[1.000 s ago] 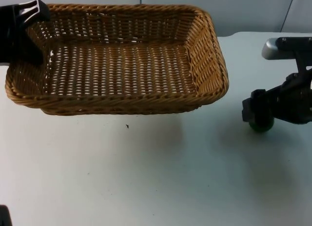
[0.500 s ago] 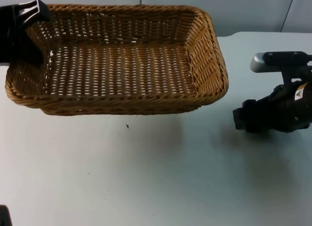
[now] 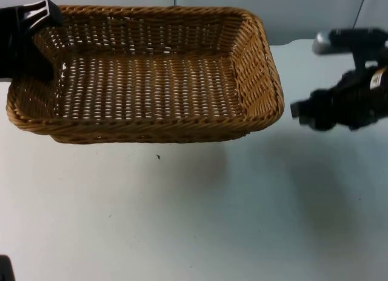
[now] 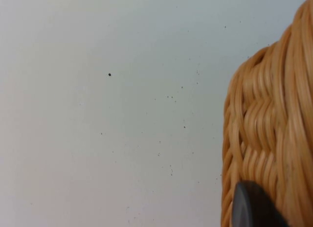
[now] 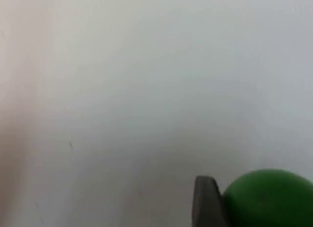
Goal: Pick up the basket with the left hand and place the ball into the basket with the right hand.
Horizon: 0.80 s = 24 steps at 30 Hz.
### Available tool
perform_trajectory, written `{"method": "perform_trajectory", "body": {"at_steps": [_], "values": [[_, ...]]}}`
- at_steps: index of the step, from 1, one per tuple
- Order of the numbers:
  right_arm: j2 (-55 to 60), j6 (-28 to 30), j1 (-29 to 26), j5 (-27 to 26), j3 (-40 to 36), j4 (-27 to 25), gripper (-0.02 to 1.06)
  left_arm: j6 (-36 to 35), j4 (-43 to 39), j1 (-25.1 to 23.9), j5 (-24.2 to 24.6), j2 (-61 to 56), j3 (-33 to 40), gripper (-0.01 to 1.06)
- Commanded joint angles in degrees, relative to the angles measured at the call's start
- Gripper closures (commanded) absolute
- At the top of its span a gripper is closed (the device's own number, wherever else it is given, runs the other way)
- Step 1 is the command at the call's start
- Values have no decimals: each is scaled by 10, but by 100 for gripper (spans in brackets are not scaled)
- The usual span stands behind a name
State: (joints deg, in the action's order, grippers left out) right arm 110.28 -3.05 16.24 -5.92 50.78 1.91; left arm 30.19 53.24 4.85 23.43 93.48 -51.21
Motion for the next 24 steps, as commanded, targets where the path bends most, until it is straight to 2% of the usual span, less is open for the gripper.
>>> {"method": "perform_trajectory", "body": {"at_steps": [1,6,7,10,11,18,24], "values": [[-75,20,-4,20,49,26,105,-2,11,-1,0,-8,0,105],[-135,17,6,69,109,30,105,-2,11,-1,0,-8,0,105],[-159,17,19,102,128,30,105,-2,11,-1,0,-8,0,105],[-189,17,65,137,148,28,105,-2,11,-1,0,-8,0,105],[-189,17,65,137,148,28,105,-2,11,-1,0,-8,0,105],[-174,17,172,133,149,24,105,-2,10,-1,0,-8,0,105],[-132,17,216,120,159,24,105,-2,10,-1,0,-8,0,105]]}}
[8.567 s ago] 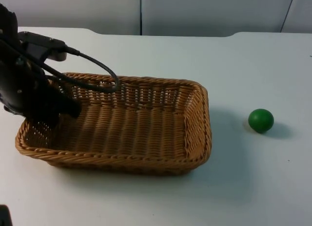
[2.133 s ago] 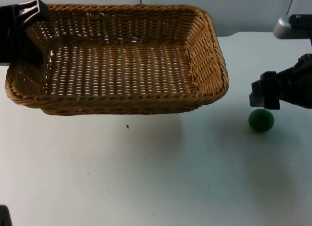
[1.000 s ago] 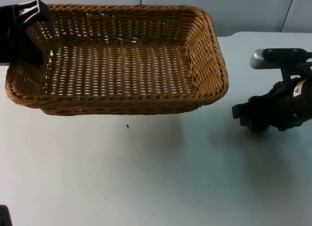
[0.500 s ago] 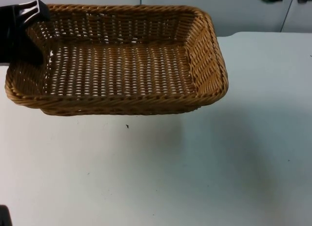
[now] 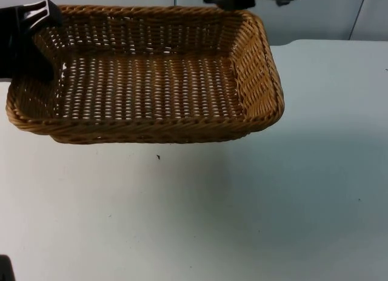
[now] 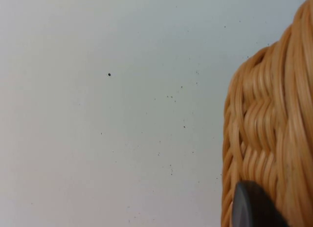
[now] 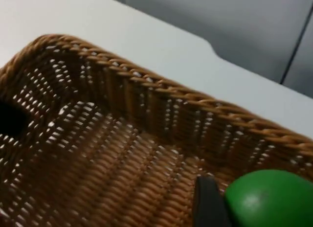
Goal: Pick up the basket with the left hand and place the ball into the basket with the right hand.
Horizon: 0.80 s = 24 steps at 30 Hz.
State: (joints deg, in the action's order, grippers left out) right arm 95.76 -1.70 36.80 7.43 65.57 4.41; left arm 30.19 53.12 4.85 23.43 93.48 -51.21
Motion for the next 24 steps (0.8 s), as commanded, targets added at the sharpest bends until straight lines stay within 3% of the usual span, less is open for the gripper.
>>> {"method": "perform_trajectory", "body": {"at_steps": [1,14,24], "values": [[14,4,10,-13,11,-1,105,-2,11,-1,0,-8,0,105],[149,6,44,1,114,-1,105,-2,10,-1,-11,-8,0,105],[201,6,56,-2,146,-1,105,-2,10,-1,-13,-8,0,105]]}}
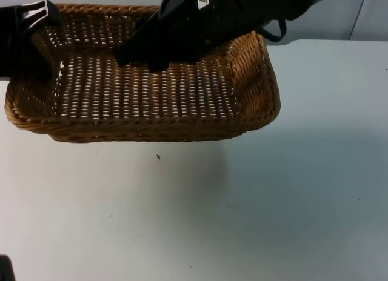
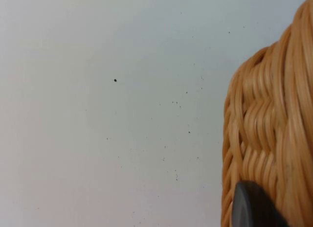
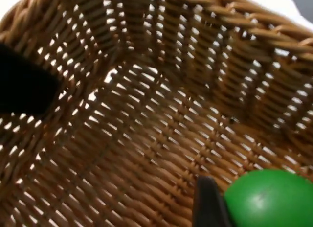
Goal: Pick up the basket with the left hand and place the ball into the basket with the right hand.
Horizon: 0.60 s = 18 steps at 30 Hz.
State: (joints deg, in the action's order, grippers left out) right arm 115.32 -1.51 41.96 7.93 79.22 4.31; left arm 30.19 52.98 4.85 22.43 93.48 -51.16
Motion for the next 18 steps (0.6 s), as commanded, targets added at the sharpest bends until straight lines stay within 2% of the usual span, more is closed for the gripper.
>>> {"method": "perform_trajectory", "body": {"at_steps": [1,16,18], "values": [[6,4,5,-7,10,0,105,-2,11,-1,-3,-8,0,105],[14,4,5,-13,10,0,105,-2,10,-1,-2,-8,0,105],[14,4,5,-14,10,0,102,-2,10,-1,-2,-8,0,105]]}}
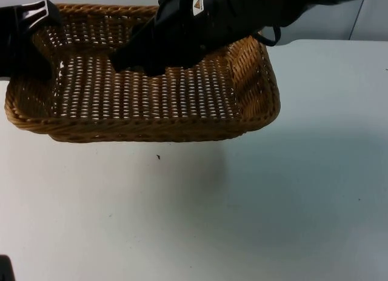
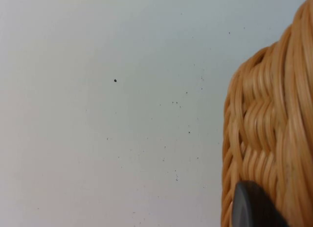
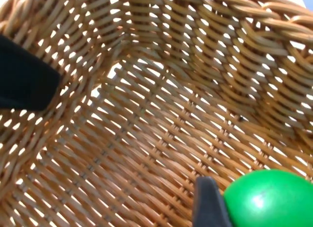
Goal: Pick up the basket with the left hand and place the ball into the basket with the right hand.
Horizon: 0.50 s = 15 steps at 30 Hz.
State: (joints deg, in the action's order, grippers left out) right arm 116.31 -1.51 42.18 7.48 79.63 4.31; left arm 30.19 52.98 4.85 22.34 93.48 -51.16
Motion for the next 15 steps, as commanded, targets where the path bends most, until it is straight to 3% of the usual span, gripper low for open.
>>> {"method": "perform_trajectory", "body": {"at_steps": [1,2,6,9,15], "values": [[4,4,2,-11,5,0,98,-2,10,-1,-1,-8,0,105],[4,4,2,-11,5,0,98,-2,10,-1,-1,-8,0,105],[5,0,2,-17,5,-2,64,-2,10,-1,-1,-8,0,105],[5,0,2,-19,5,-2,57,-2,10,-1,-1,-8,0,105],[5,0,2,-34,5,-2,53,-2,11,-1,3,-8,0,105]]}}
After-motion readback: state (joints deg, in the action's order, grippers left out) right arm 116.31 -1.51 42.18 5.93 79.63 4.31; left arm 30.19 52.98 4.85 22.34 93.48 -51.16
